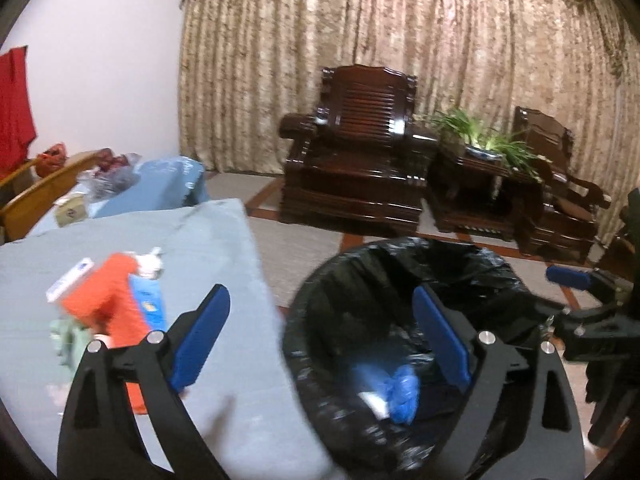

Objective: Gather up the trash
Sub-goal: 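Carry both items over the black bin and open both tools to drop them, then grasp the green gloves with the left tool while the right tool grasps orange foam nets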

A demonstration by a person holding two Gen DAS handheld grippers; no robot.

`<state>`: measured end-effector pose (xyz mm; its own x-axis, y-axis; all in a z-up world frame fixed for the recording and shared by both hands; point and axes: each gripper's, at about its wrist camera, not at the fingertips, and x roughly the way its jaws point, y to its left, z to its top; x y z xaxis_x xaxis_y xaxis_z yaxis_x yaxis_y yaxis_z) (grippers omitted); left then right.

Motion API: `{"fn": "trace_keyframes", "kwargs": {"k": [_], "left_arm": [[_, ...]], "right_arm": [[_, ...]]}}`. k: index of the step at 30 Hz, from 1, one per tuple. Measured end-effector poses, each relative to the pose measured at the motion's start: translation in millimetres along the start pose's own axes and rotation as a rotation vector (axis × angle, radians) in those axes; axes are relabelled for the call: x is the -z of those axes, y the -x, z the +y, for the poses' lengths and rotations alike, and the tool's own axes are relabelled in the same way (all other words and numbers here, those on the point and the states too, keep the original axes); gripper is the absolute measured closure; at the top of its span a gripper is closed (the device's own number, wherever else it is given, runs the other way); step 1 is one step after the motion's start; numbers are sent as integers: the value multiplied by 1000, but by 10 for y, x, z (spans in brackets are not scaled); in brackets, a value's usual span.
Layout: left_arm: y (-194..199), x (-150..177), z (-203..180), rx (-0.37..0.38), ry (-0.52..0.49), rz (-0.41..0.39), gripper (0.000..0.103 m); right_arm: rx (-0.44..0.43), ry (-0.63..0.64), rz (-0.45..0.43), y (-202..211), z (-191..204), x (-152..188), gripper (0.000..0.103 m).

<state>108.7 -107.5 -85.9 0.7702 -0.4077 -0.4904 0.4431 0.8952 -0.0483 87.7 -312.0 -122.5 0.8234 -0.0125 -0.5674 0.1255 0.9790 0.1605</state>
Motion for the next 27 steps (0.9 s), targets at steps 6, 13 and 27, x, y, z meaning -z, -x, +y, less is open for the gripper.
{"fn": "trace_keyframes", "kwargs": {"k": [6, 13, 27], "left_arm": [[276, 9, 457, -133, 49, -18, 10], [565, 95, 1024, -289, 89, -24, 10], [759, 417, 1905, -464, 137, 23, 11]], "right_arm": [[-48, 32, -42, -41, 354, -154, 5], [-132, 128, -67, -159, 955, -284, 5], [-289, 249, -44, -722, 2079, -229, 14]]}}
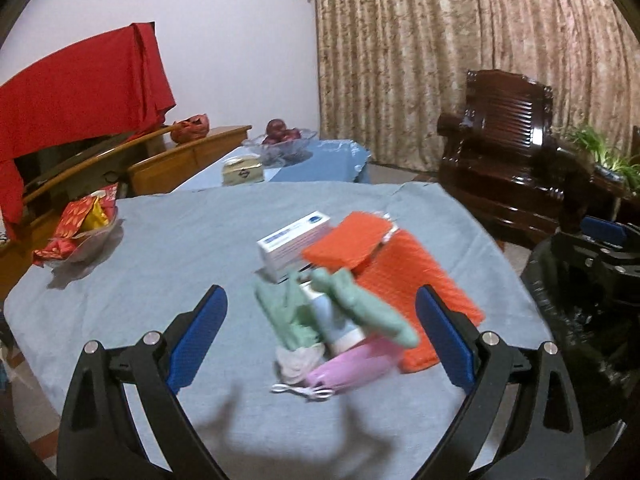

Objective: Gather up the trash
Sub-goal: 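Grasp the green gloves with the left tool while the right tool grasps orange foam nets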

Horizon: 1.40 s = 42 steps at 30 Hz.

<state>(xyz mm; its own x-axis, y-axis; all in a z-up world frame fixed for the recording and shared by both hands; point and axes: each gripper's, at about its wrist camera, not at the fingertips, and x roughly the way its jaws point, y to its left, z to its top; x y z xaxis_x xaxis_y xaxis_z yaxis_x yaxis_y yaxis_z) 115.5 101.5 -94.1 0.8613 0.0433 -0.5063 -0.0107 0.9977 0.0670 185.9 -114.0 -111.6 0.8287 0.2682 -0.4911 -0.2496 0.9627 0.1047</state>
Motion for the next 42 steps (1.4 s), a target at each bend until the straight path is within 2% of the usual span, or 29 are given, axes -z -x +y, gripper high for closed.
{"fn": "trace_keyframes", "kwargs": {"k": [5, 7, 9, 16, 22, 24, 31, 35, 42], "left_arm": [[-119, 46, 120, -13, 22, 19, 11], [-173, 76, 159, -15, 25, 23, 11], [-237, 93, 204, -15, 30, 30, 11], [-364, 199, 257, -13, 38, 63, 17], [-428, 220, 287, -8, 53, 74, 17], [-444, 235, 273, -5, 51, 79, 17], [-425, 230, 216, 10, 46, 75, 17], [-396, 203, 140, 23, 41, 64, 18], [-450, 172, -105, 59, 23, 66, 26]], "right_arm": [[-32, 19, 56, -331, 210, 63, 23], [-42, 27, 80, -440, 272, 88, 28], [-61, 25, 120, -580, 321, 121, 38], [-89, 41, 185, -863, 461, 215, 48], [-123, 75, 241, -1005, 580, 300, 70], [-139, 76, 251, -1016, 601, 318, 87], [-164, 69, 203, -792, 544, 223, 89], [-127, 48, 169, -636, 423, 154, 89], [-81, 7, 160, -509, 167, 120, 89]]}}
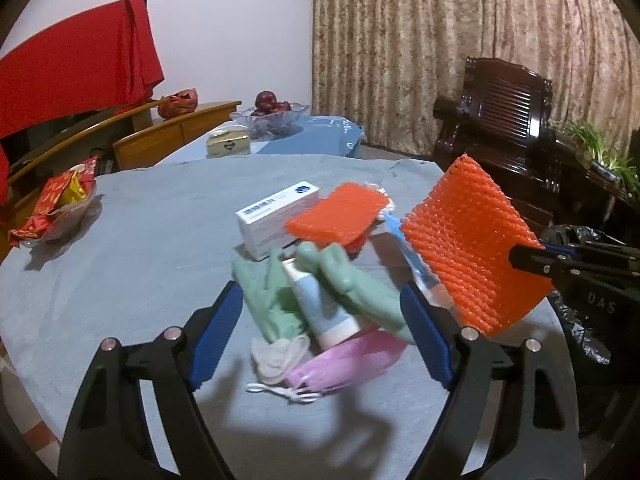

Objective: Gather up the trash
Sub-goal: 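Grasp the green gloves with the left tool while the right tool grasps orange foam nets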

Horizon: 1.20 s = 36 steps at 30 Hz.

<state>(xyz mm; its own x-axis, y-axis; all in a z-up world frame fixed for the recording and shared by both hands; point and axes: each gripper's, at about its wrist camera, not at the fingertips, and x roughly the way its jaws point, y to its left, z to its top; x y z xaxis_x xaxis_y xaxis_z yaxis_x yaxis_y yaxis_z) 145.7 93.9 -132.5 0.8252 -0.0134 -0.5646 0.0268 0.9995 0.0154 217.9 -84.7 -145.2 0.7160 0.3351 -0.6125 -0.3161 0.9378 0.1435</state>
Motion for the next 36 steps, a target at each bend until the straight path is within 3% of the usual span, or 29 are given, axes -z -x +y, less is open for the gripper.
{"fn": "trace_keyframes", "kwargs": {"k": [6, 10, 17, 20, 27, 36], "left_arm": [[-144, -27, -106, 12, 2, 14, 39], [-253, -86, -169, 13, 0, 16, 41], [-434, -72, -221, 13, -9, 74, 70], [-449, -45, -226, 5, -8, 85, 88], [-335, -70, -228, 26, 23, 56, 98], [-37, 5, -488, 146, 9, 38, 98]], "right_arm": [[14, -18, 8, -27, -86, 14, 89], [14, -19, 6, -37, -114, 18, 89], [19, -20, 0, -19, -161, 19, 89], [18, -22, -2, -5, -164, 19, 89], [12, -30, -12, 70, -172, 11, 89], [18, -32, -46, 298, -242, 2, 89]]}}
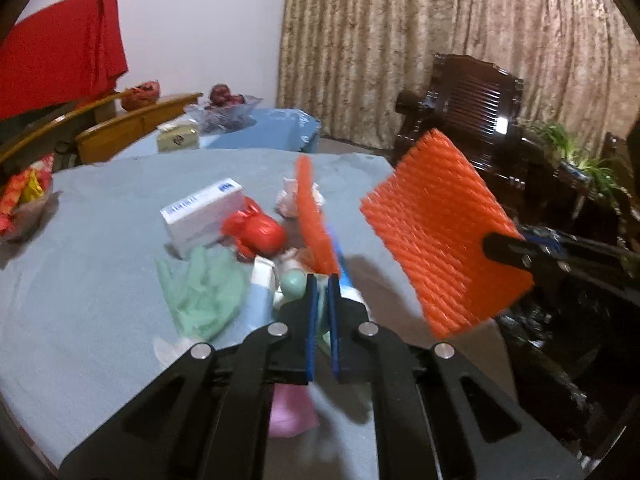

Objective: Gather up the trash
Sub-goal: 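Grasp the green gloves with the left tool while the right tool grasps orange foam nets, then move both tools over the bin and release the gloves and foam nets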

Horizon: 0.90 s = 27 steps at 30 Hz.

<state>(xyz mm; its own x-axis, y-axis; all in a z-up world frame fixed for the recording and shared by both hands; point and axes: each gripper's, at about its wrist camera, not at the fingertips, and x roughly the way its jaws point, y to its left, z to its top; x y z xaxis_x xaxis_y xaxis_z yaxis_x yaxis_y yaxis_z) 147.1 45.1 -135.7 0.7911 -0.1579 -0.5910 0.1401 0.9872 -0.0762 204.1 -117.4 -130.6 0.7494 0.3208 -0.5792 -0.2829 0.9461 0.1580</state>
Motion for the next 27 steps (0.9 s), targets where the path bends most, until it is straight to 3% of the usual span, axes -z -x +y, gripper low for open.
{"fn": "trace_keyframes", "kwargs": {"k": [7, 10, 12, 14, 15, 22, 24, 27], "left_arm": [[-45, 231, -195, 40, -45, 54, 97], [-90, 266, -219, 32, -48, 72, 89], [-111, 291, -226, 13, -48, 76, 69], [-117, 313, -214, -7, -48, 74, 58], [-127, 326, -218, -16, -51, 74, 57], [-304, 345, -216, -34, -62, 117, 59], [-350, 336, -219, -27, -68, 125, 85], [-355, 310, -223, -42, -75, 120, 91]], "right_arm": [[28, -5, 23, 76, -92, 95, 89], [29, -10, 48, 49, -109, 163, 89], [27, -14, 61, 31, -112, 211, 89], [26, -13, 66, 35, -108, 245, 89], [25, -14, 68, 35, -111, 248, 89], [27, -24, 70, 29, -180, 238, 89], [29, -26, 73, 23, -197, 238, 89], [30, -29, 75, 32, -228, 230, 89]]}}
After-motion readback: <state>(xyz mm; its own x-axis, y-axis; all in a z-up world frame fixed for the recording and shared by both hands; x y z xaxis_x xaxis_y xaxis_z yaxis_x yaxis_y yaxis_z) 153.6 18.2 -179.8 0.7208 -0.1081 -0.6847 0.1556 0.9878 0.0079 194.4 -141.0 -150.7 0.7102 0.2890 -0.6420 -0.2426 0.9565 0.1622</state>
